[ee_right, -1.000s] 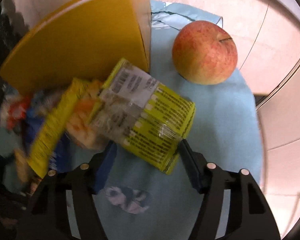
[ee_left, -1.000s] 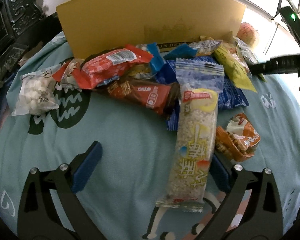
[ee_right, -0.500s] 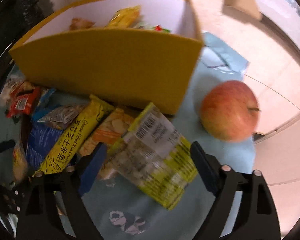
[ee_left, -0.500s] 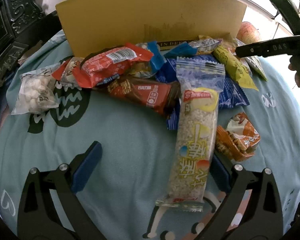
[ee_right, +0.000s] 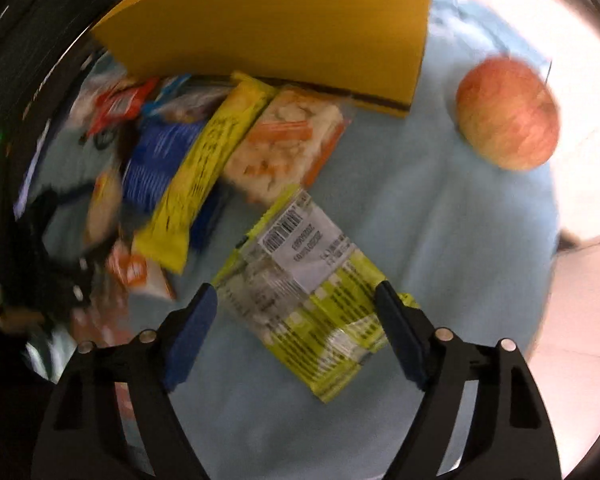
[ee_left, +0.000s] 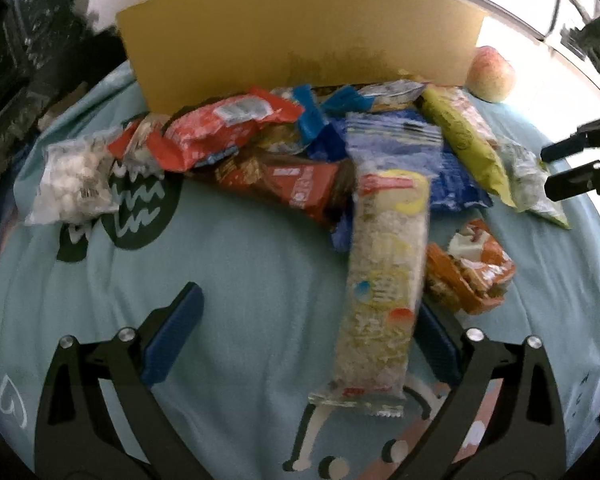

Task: Organize snacks
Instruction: 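Grasp a long clear rice-stick bag with the left gripper while the right grasps a yellow-green twin packet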

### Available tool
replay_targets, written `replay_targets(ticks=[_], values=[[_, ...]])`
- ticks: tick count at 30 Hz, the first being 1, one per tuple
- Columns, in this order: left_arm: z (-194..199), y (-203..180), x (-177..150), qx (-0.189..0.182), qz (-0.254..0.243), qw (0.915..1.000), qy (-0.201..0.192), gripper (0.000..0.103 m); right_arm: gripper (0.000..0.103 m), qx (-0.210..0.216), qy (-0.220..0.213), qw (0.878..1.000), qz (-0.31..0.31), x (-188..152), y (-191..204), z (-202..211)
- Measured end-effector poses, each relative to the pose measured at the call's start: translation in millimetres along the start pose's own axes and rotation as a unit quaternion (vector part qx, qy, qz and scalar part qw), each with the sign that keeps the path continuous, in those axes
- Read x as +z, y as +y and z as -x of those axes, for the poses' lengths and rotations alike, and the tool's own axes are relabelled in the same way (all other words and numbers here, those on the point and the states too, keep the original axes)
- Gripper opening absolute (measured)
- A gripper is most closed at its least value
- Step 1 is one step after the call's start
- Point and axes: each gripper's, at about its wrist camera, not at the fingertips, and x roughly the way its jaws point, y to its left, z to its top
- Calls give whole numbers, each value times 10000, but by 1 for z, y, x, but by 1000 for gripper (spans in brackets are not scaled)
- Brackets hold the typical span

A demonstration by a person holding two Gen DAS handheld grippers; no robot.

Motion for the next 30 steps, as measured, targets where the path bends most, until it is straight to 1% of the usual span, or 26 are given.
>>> replay_targets(ticks=[1,3,5,7,8,9,10,11,12,13,14,16,18,20,21,22,23,24,25,26,27,28,30], values=[[2,-3,-1,-25,-76,10000,-34,90,82,-111,-31,9998,138,-7,7,-2],[4,-6,-1,-39,-168,9998,-50,88,82,-428,-35,9975,570,-18,18,-15],[3,-8,2,-44,-186,9998,-13,86,84,-792,-205,9916,1001,-23,30,-23],[4,-10,5,-76,-245,9997,9,82,85,-985,-561,9839,1385,-26,38,-27],[4,-12,5,-100,-294,9995,25,80,86,-1009,-641,9827,1417,-26,38,-28],[4,-14,6,-144,-314,9994,35,74,87,-962,-630,9846,1320,-25,34,-29],[6,-15,6,-313,-309,9990,54,64,85,-771,-501,9904,1029,-22,25,-29],[7,-16,6,-374,-336,9987,54,58,82,-617,-391,9940,813,-19,33,-36],[10,-19,6,-431,-441,9981,38,44,77,-533,-328,9956,693,-18,29,-35],[12,-22,5,-482,-517,9975,30,33,74,-523,-233,9956,736,-19,29,-34],[13,-23,5,-507,-552,9972,35,28,72,-502,-162,9956,776,-19,28,-32],[16,-21,2,-550,-478,9973,49,28,69,-388,-28,9958,830,-23,33,-30],[20,-19,-2,-574,-388,9976,37,28,67,-304,10,9958,867,-28,41,-26],[23,-13,-8,-584,-279,9979,31,28,67,-132,84,9975,685,-34,46,-22],[23,-9,-10,-598,-251,9979,29,28,67,-82,117,9986,515,-36,46,-21],[24,-7,-13,-605,-259,9978,28,28,72,-66,172,9994,308,-38,48,-21],[25,-7,-13,-595,-298,9978,34,29,73,-19,260,9996,71,-40,49,-20],[26,-8,-14,-564,-372,9977,38,30,77,19,303,9995,-30,-41,53,-20],[26,-9,-13,-545,-412,9977,39,30,80,22,282,9996,42,-42,58,-20],[25,-10,-12,-540,-434,9976,41,30,80,-79,224,9995,218,-41,60,-18],[23,-11,-11,-541,-436,9976,43,30,80,-298,135,9979,568,-42,67,-17],[23,-11,-9,-548,-434,9975,44,30,80,-424,82,9951,894,-43,73,-16],[24,-10,-9,-555,-437,9975,31,31,80,-402,20,9909,1284,-46,84,-16]])
